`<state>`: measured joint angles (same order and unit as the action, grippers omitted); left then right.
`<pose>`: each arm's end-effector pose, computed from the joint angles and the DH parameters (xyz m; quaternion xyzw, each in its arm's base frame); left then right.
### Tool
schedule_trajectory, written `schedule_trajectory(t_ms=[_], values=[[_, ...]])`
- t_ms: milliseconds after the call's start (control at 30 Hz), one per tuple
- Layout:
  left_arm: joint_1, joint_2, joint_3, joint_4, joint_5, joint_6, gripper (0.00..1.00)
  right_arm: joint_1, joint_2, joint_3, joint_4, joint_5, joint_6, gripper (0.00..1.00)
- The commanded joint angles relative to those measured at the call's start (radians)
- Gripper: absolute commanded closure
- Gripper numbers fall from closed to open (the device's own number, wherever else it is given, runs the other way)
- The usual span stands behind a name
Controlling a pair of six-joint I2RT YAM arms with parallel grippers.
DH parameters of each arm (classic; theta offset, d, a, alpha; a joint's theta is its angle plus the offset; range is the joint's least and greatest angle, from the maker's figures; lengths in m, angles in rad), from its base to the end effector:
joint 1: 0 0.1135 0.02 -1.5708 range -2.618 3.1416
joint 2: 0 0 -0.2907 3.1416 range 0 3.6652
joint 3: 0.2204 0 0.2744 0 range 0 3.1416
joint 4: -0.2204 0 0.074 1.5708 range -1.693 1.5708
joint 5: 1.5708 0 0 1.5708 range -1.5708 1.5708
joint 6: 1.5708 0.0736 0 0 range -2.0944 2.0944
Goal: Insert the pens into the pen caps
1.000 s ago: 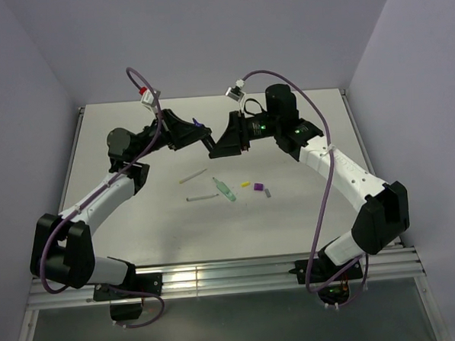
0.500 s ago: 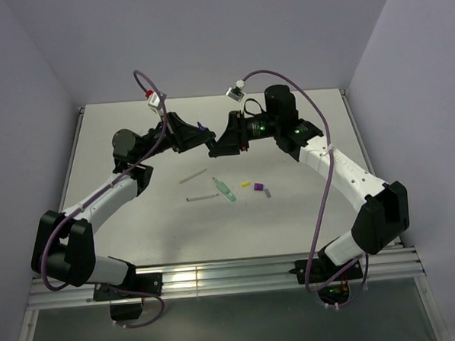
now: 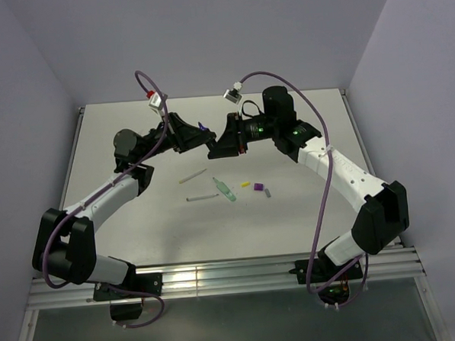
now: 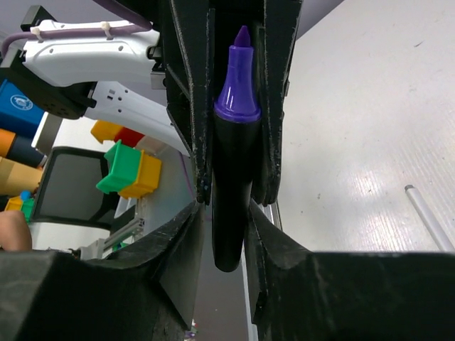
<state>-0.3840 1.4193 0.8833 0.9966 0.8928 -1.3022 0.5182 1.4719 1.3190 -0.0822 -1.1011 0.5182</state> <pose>0.2980 -0.1823 0.3691 0.1182 0.5887 -0.7237 0.3400 0.2884 0.2400 0.3963 -0.3240 0.6691 0.6183 0.2550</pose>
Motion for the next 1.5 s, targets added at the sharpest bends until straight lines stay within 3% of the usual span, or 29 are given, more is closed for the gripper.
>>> schedule_trajectory(t_ms=[0, 300, 400, 433, 467, 533, 633, 667, 767, 833, 900, 967, 1033, 1167, 1333, 1467], values=[[-0.004, 0.010, 0.029, 0.051, -0.005, 0.017, 1.00, 0.011, -0.027, 0.006, 0.052, -0.042, -0.001, 0.65], [-0.004, 0.015, 0.037, 0.040, 0.000, 0.030, 1.00, 0.011, -0.012, 0.017, 0.055, -0.051, 0.008, 0.74], [-0.004, 0.015, 0.037, 0.033, 0.001, 0.035, 0.97, 0.011, -0.012, 0.019, 0.061, -0.065, 0.014, 0.89], [-0.004, 0.015, 0.037, 0.018, 0.001, 0.037, 0.93, 0.011, -0.013, 0.019, 0.062, -0.066, 0.013, 1.00], [-0.004, 0.015, 0.040, 0.005, 0.005, 0.046, 0.77, 0.011, -0.018, 0.016, 0.064, -0.065, 0.016, 1.00], [-0.001, 0.015, 0.065, -0.024, 0.014, 0.066, 0.61, 0.006, -0.024, 0.013, 0.064, -0.060, 0.020, 1.00], [0.025, 0.003, 0.137, -0.171, 0.038, 0.174, 0.47, -0.039, -0.048, -0.006, 0.062, -0.034, 0.028, 1.00], [0.037, -0.012, 0.161, -0.302, 0.035, 0.261, 0.42, -0.059, -0.064, -0.024, 0.061, -0.028, 0.035, 1.00], [0.115, -0.034, 0.253, -0.432, 0.046, 0.410, 0.33, -0.156, -0.097, -0.072, 0.059, -0.036, 0.045, 1.00], [0.164, -0.043, 0.330, -0.606, 0.052, 0.522, 0.28, -0.225, -0.119, -0.102, 0.052, -0.033, 0.033, 1.00], [0.169, -0.059, 0.422, -0.854, 0.038, 0.783, 0.27, -0.265, -0.150, -0.119, -0.037, -0.010, -0.019, 1.00], [0.151, -0.059, 0.462, -0.993, 0.015, 1.026, 0.24, -0.322, -0.163, -0.103, -0.190, 0.033, -0.142, 1.00], [0.094, -0.033, 0.548, -1.256, -0.052, 1.185, 0.25, -0.366, -0.168, -0.104, -0.275, 0.047, -0.241, 1.00], [-0.032, 0.084, 0.647, -1.505, -0.149, 1.514, 0.27, -0.507, -0.151, -0.077, -0.579, 0.125, -0.450, 1.00], [-0.180, 0.320, 0.957, -1.884, -0.245, 1.771, 0.30, -0.696, -0.090, -0.003, -0.842, 0.293, -0.647, 1.00], [-0.214, 0.567, 1.221, -2.021, -0.264, 1.805, 0.33, -0.813, -0.039, 0.008, -0.935, 0.365, -0.742, 1.00]])
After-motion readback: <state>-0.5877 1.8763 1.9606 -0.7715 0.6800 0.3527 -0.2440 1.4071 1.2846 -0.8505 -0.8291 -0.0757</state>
